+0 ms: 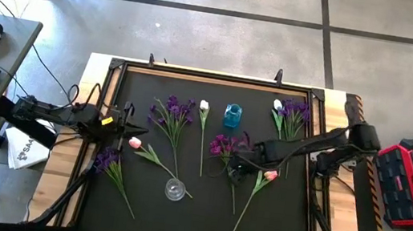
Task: Sort flowers into vase by color
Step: Put the violet flower into the blue vase, then put the left pink flower into the transparent vase
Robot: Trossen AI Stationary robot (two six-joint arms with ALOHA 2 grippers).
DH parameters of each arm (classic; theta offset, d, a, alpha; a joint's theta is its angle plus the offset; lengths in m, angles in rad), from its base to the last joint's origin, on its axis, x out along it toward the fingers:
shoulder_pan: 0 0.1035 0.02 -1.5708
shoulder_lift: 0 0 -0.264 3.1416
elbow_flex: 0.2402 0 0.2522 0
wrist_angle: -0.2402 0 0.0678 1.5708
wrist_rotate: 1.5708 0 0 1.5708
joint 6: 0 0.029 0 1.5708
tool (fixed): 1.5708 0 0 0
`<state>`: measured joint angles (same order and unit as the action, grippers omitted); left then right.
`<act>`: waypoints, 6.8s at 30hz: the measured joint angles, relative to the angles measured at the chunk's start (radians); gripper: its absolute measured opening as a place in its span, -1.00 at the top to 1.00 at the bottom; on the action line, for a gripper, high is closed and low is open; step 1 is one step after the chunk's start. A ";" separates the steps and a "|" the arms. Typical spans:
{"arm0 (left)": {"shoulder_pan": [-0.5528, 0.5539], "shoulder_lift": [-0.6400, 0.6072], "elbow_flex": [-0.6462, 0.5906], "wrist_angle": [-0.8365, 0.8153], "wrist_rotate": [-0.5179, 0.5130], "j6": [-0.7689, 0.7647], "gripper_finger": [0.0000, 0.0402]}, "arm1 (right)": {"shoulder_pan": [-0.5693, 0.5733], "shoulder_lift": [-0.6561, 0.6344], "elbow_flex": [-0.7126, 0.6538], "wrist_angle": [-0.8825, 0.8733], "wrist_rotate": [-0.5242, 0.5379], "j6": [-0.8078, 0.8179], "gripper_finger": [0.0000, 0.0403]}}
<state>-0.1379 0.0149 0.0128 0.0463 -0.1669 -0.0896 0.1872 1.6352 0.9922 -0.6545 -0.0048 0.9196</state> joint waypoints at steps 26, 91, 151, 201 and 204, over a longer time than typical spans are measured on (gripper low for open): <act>0.000 0.000 0.000 0.009 -0.012 0.019 1.00 | 0.061 0.213 0.126 -0.033 0.015 0.044 0.69; 0.000 0.000 0.000 0.004 -0.012 0.005 1.00 | -0.450 -0.366 -0.493 1.497 0.282 -1.006 1.00; -0.044 0.523 0.277 -0.127 -0.369 -0.183 1.00 | 0.010 -0.474 -0.481 0.989 0.746 -0.893 0.28; -0.224 1.420 0.589 -0.977 -0.277 -1.738 0.12 | 0.017 -0.188 -0.482 1.370 0.453 -0.993 0.28; -0.154 1.420 0.588 -0.973 -0.348 -1.636 0.12 | 0.017 -0.188 -0.482 1.370 0.453 -0.976 0.28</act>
<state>-0.2917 1.4345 0.6010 -0.9263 -0.5146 -1.7251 0.2039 1.4471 0.5106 0.7158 0.4486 -0.0567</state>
